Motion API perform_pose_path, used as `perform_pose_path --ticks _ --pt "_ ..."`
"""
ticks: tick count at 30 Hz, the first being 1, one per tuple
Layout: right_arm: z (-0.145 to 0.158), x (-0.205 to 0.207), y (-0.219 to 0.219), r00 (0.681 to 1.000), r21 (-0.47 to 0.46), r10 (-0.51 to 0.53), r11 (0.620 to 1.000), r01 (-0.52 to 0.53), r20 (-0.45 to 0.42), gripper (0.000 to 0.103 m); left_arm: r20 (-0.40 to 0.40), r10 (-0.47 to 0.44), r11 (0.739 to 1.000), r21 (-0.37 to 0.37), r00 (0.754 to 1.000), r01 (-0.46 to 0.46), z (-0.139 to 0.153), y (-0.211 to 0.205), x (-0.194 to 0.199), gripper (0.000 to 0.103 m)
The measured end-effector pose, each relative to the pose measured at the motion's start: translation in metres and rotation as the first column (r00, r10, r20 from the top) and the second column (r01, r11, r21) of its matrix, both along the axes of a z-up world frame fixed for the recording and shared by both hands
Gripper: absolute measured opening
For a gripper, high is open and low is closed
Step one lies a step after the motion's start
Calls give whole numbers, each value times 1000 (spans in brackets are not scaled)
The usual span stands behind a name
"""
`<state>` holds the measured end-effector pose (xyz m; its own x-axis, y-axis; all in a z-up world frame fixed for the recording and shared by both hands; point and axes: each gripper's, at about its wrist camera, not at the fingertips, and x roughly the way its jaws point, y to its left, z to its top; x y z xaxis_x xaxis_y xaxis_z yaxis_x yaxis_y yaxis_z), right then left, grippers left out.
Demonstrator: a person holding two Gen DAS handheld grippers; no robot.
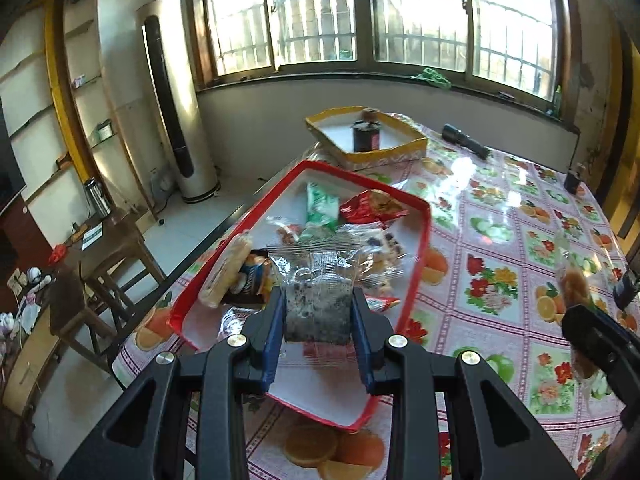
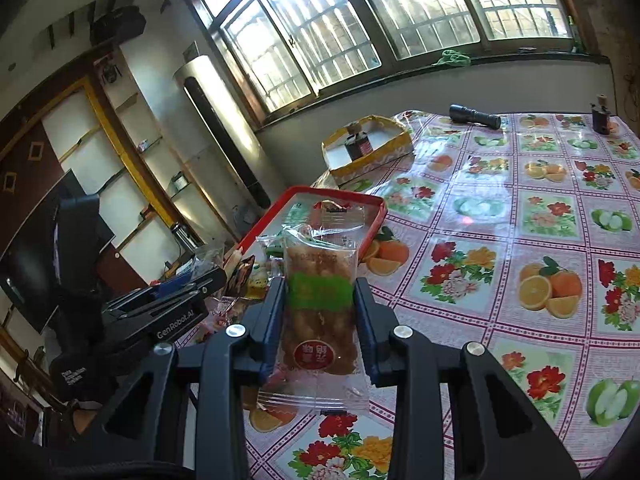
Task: Organize snacks
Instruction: 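Carry the seaweed pack and orange puffed-snack pack over the tray with both tools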
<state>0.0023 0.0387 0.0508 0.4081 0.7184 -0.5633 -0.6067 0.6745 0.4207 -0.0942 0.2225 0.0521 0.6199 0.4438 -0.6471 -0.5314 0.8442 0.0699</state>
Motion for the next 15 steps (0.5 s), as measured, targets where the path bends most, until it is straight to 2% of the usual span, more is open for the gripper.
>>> perform_pose_path --ticks 15 --pt "-14 10 27 998 -18 54 998 -54 -32 36 -13 53 998 -27 999 -54 -17 26 -3 31"
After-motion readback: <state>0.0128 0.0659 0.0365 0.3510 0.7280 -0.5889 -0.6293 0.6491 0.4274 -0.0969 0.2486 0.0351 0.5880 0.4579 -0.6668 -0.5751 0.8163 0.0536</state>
